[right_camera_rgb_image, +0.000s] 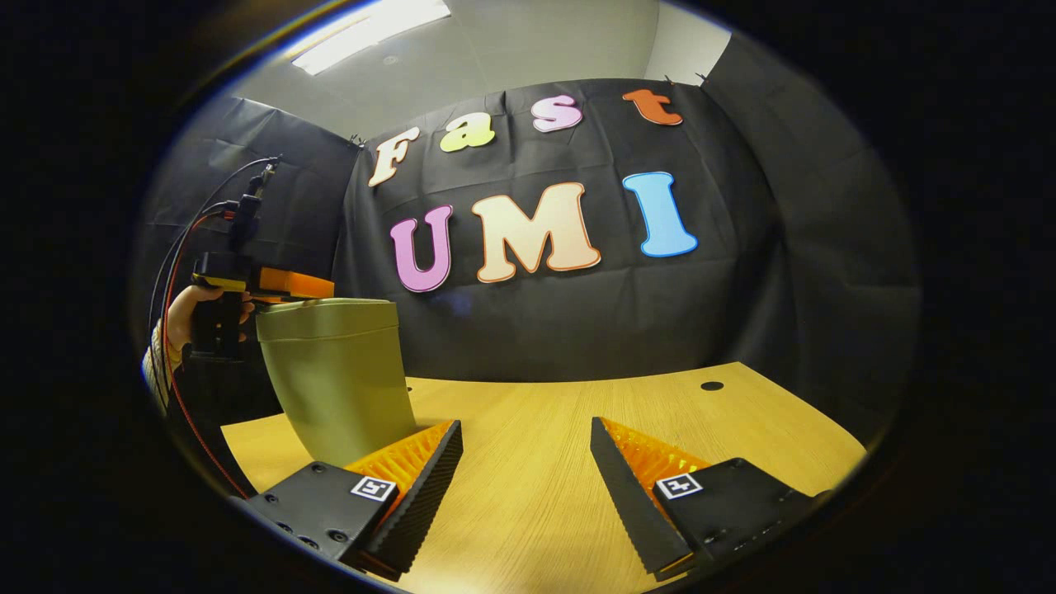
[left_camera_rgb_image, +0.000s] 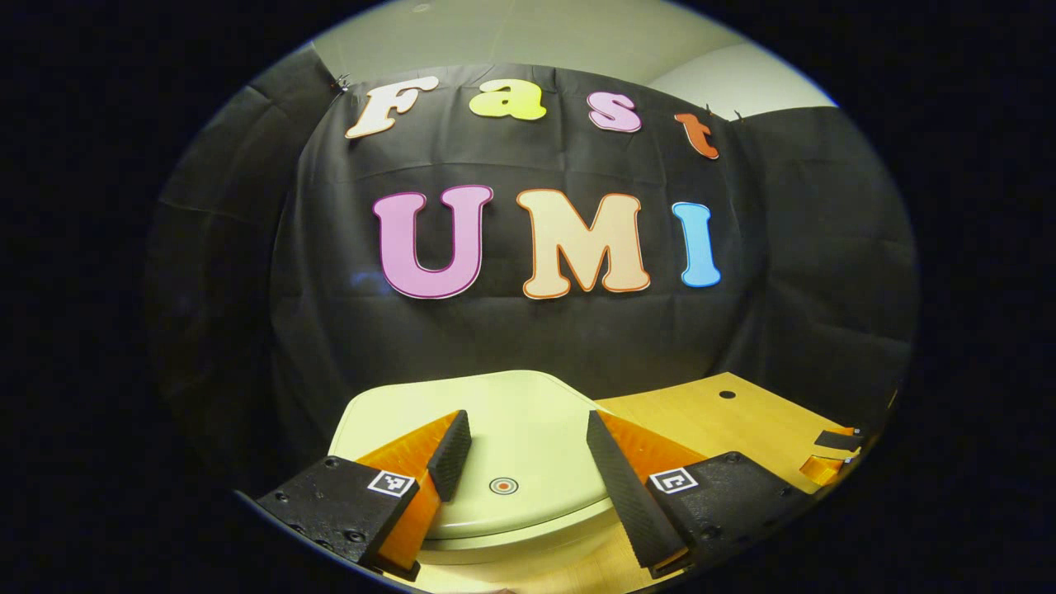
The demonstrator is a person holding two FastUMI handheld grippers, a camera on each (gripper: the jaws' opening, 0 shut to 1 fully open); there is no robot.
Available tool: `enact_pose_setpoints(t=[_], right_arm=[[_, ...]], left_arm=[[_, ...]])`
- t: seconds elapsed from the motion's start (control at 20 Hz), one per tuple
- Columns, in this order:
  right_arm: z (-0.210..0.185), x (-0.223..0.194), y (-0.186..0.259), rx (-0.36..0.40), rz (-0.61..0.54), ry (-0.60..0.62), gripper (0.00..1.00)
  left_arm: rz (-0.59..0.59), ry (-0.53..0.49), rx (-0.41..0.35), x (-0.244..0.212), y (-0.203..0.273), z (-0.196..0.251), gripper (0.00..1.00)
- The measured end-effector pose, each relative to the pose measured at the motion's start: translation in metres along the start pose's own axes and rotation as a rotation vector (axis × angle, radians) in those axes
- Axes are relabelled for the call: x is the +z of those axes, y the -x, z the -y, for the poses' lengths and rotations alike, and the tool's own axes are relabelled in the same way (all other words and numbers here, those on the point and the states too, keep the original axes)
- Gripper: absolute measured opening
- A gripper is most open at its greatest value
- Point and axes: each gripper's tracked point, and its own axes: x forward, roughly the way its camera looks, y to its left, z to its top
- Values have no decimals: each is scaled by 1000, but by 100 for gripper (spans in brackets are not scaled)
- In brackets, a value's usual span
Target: Press the lid of the desktop garbage bin to open it, pick up the crumpled paper on the desktop and throw it into the bin, then pick up the pop can on the desktop and drop it into the bin, and finally close the garbage bin lid.
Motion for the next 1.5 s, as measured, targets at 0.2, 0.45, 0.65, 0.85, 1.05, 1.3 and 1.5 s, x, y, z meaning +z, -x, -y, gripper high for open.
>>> enact_pose_setpoints(t=[0.2,0.45,0.65,0.85,1.05,1.3,1.5], right_arm=[[-4,-7,-1,14,-19,9,98],[-4,-17,-4,19,-52,9,98],[-2,-14,-4,19,-47,5,98],[0,-13,-5,15,-42,1,98],[-2,-14,-6,21,-42,-1,98],[-1,-19,-7,19,-55,2,98],[1,-18,-8,10,-46,4,98]], left_arm=[[21,2,29,-1,0,-2,92],[75,-67,70,2,3,-6,93],[93,-19,149,-1,7,-16,93],[84,-9,149,-4,8,-14,95],[82,-13,147,-5,6,-13,96],[131,-63,90,2,10,-6,96],[162,-79,59,14,22,-1,93]])
